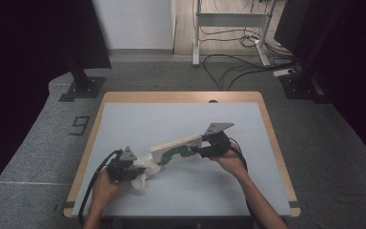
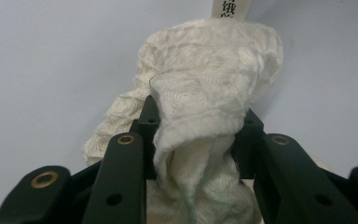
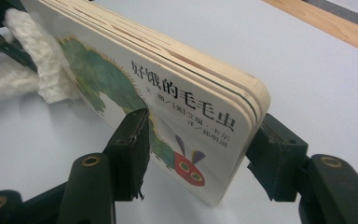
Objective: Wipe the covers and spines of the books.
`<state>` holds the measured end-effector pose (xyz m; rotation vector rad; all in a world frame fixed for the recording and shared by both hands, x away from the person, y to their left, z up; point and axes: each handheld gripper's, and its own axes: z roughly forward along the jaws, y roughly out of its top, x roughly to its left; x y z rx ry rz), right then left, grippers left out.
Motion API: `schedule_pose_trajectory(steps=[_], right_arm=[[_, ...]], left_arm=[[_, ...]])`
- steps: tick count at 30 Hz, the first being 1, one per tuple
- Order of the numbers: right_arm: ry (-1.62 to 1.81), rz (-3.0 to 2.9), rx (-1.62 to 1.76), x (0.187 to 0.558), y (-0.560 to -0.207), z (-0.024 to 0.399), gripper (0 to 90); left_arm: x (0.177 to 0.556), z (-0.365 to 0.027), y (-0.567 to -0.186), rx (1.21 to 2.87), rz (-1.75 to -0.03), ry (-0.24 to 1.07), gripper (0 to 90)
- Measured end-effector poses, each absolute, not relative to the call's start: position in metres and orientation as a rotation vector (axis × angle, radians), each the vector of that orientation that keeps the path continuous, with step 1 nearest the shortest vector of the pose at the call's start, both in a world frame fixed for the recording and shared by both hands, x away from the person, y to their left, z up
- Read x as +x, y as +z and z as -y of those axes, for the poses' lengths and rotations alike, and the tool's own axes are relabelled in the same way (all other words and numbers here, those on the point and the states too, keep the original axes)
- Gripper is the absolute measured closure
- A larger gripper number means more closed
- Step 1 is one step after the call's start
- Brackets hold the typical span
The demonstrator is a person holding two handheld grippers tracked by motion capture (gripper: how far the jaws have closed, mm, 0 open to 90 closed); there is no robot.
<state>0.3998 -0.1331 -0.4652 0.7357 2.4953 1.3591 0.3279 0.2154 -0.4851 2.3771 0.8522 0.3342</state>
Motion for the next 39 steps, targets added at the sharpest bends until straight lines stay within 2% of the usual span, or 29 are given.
schedule_pose_trajectory(steps=[12,28,39], right_arm=[[1.357,-2.491,0.734,0.399,-0.465,0.133,41.0],[1.353,-2.492,0.733,0.398,-0.465,0.132,40.7],[1.351,-2.492,0.733,0.398,-0.465,0.132,41.0]], left_arm=[[0.334,-0.209,-0.492,2.331,-0.831,0.277,64.8],[0.325,-0.214,-0.433,2.229,-0.752,0.342,65.4],[0.331,-0.212,-0.454,2.263,-0.774,0.301,65.2]])
